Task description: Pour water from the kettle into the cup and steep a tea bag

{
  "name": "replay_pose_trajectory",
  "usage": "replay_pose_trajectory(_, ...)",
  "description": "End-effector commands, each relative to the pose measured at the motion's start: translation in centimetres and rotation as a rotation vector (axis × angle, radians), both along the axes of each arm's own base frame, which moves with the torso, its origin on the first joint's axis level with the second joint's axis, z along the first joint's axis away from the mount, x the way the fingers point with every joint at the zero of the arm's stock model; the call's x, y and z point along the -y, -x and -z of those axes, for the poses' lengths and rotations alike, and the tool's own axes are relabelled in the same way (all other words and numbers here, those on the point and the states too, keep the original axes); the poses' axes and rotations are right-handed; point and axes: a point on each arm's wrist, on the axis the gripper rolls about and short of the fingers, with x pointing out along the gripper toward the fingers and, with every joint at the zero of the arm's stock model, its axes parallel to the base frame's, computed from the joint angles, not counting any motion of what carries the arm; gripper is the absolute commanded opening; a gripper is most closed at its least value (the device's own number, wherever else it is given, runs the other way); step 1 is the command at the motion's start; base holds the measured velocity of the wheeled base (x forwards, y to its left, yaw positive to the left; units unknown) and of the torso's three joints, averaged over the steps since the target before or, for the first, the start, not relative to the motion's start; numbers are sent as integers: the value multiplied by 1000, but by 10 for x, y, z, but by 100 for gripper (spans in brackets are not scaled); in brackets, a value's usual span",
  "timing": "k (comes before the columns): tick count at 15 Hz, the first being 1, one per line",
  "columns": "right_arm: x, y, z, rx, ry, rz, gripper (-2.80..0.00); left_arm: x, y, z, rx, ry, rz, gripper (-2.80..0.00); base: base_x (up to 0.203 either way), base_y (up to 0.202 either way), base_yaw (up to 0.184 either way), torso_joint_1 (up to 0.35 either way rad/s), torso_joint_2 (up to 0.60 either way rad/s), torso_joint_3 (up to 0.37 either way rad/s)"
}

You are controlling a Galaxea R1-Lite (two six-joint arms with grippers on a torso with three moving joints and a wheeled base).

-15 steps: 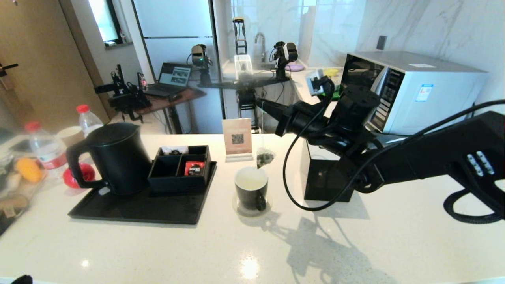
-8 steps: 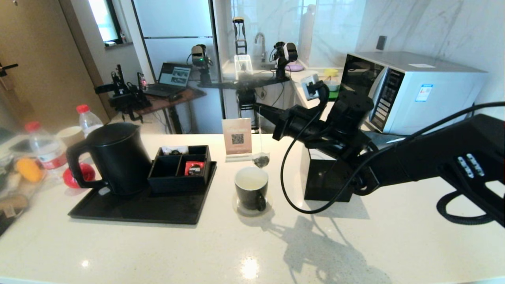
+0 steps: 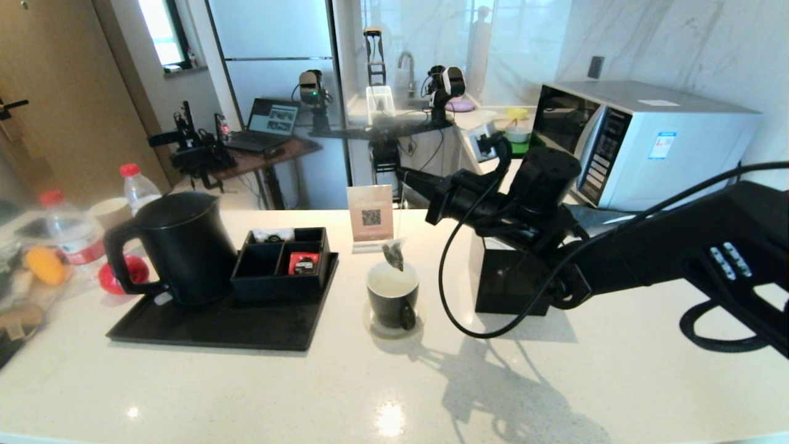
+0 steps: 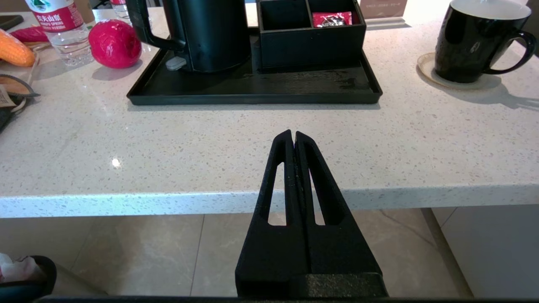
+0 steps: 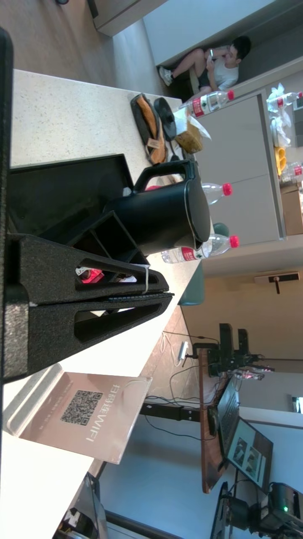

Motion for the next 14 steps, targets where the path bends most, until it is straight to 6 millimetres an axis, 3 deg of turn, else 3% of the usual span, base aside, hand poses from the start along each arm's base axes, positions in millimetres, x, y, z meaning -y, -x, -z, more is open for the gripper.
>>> replay_pose_trajectory(1,-1,0,10,-16,10,-5,-280,0,0,0,0,0,0,-280,0,0,0,0,0,0)
replay_pose_trajectory(7,-11,7,51,-74,47,-33,-280,0,0,0,0,0,0,-280,0,0,0,0,0,0)
replay_pose_trajectory(14,-18,4,79,-132,85,-47,-280,0,0,0,0,2,0,-280,0,0,0,0,0,0)
